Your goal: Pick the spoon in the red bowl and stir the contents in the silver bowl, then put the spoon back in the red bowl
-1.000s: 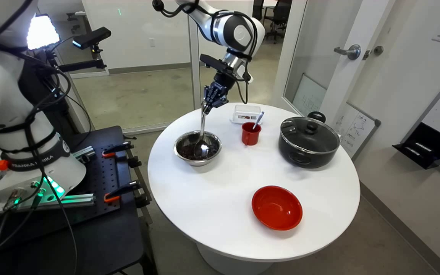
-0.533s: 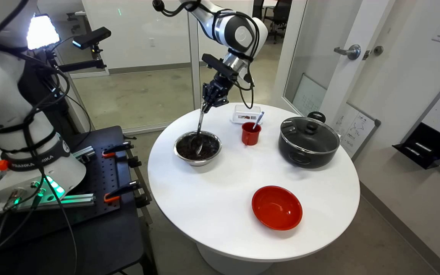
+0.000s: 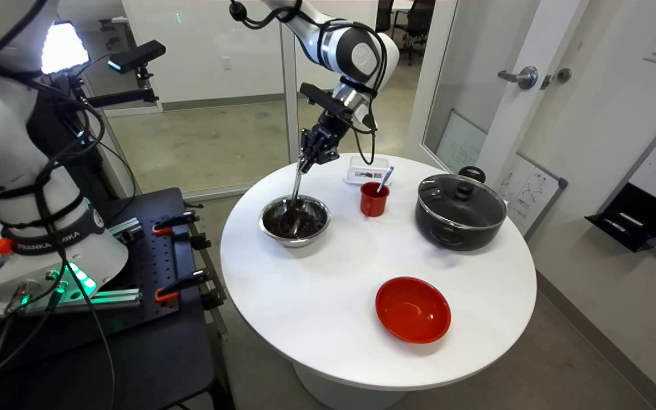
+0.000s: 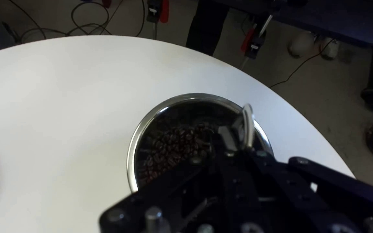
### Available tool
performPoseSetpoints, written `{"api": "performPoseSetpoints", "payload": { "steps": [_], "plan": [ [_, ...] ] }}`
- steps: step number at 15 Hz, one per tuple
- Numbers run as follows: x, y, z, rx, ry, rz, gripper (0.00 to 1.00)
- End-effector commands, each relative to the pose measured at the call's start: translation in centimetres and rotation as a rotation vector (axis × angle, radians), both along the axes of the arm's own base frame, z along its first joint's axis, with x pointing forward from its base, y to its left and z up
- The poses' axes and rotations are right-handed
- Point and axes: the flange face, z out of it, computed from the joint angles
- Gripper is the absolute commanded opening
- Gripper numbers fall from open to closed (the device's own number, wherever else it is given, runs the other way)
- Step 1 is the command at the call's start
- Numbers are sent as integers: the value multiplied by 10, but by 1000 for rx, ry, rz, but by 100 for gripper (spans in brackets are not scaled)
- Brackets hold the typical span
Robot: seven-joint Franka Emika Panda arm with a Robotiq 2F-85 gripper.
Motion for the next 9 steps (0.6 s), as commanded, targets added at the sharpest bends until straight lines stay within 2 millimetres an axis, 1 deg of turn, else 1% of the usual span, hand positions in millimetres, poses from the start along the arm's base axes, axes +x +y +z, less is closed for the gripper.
{"api": "performPoseSetpoints", "payload": {
  "steps": [1, 3, 9],
  "plan": [
    [12, 3, 4, -68, -113, -16, 1],
    [15, 6, 8, -82, -151, -15, 1],
    [9, 8, 9, 71, -52, -5, 1]
  ]
}}
